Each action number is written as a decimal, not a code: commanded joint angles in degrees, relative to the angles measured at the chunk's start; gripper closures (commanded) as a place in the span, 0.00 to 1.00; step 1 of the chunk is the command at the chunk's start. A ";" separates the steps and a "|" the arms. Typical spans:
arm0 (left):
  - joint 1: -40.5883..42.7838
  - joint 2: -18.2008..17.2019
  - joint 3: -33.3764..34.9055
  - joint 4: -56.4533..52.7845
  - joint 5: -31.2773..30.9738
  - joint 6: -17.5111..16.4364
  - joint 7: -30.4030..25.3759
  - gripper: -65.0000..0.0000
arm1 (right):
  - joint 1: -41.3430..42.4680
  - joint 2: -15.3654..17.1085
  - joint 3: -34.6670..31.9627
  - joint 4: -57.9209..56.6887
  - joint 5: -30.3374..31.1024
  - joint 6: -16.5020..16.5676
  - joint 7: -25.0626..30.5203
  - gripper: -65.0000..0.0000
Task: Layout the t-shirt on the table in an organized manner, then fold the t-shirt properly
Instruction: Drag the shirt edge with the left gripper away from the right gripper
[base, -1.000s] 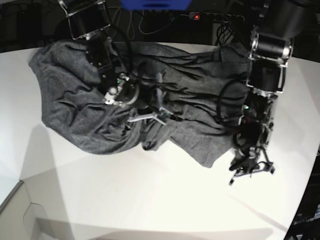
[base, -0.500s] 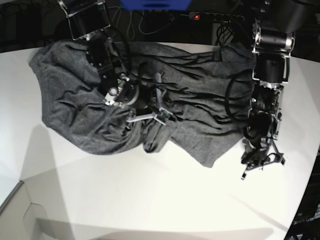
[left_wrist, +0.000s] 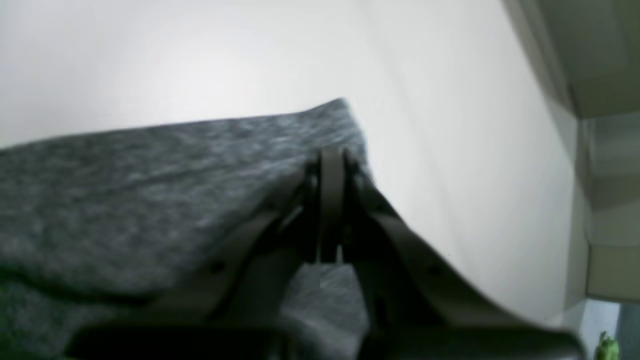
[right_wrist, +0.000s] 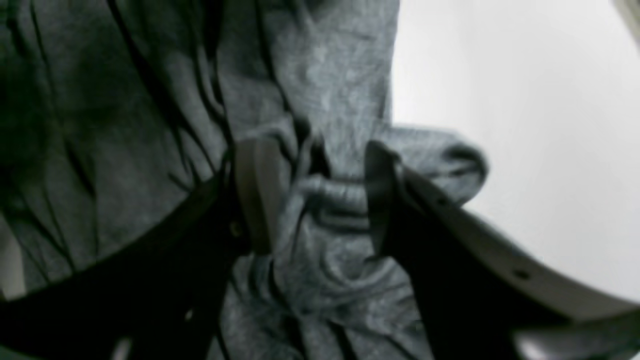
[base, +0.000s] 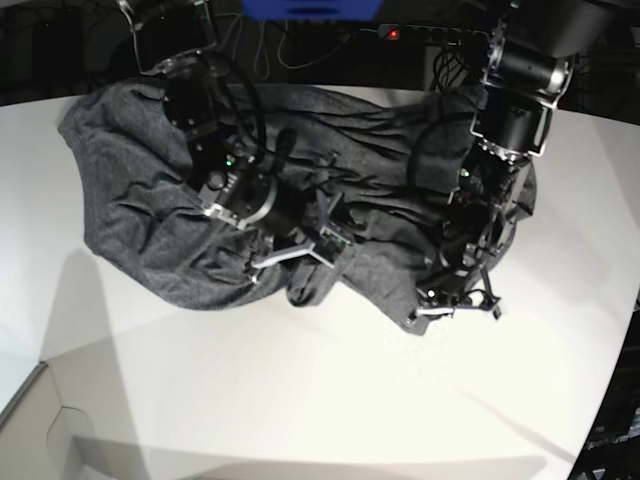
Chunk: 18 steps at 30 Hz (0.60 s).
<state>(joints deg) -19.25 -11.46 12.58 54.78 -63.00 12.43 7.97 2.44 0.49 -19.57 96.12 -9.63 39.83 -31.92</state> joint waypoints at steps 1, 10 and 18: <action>-1.55 -1.33 -0.40 -0.85 0.28 -0.43 -1.07 1.00 | 0.86 -0.10 0.01 1.51 0.79 0.17 1.20 0.56; 2.15 -9.15 -4.53 -5.33 0.28 -0.43 -1.15 1.00 | -0.63 -0.18 6.61 4.94 0.79 0.17 1.20 0.34; 4.34 -14.16 -17.99 -3.84 0.19 -0.43 -0.71 1.00 | -0.72 0.52 9.86 0.81 0.79 0.17 1.28 0.33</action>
<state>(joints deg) -13.50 -24.93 -5.32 49.69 -62.87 12.62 7.68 0.97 0.97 -9.74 95.96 -9.58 39.88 -31.75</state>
